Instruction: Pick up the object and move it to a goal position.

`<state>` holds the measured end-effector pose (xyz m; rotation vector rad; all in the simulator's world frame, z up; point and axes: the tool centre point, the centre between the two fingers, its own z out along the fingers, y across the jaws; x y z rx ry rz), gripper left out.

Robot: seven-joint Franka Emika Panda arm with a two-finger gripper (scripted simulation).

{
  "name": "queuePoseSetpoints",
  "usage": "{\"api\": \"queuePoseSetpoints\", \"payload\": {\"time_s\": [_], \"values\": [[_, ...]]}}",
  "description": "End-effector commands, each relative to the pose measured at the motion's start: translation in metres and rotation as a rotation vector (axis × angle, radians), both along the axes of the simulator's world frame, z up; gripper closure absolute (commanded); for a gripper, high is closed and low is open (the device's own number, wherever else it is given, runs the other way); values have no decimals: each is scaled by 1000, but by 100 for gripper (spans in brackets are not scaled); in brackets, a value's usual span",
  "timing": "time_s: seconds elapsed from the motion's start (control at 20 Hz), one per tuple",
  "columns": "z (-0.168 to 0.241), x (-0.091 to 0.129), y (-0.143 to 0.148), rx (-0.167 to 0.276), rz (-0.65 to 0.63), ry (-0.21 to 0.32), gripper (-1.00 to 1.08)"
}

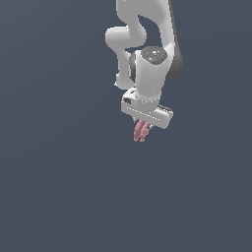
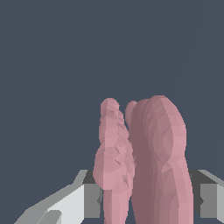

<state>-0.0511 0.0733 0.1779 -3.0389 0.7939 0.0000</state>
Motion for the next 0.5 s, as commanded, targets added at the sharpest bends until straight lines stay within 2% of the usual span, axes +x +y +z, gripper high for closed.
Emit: {"api": "queuePoseSetpoints", "payload": {"time_s": [0.0,0.45], "values": [[24,8,-10,0,0,0,108],[111,39,-46,0,0,0,108]]}}
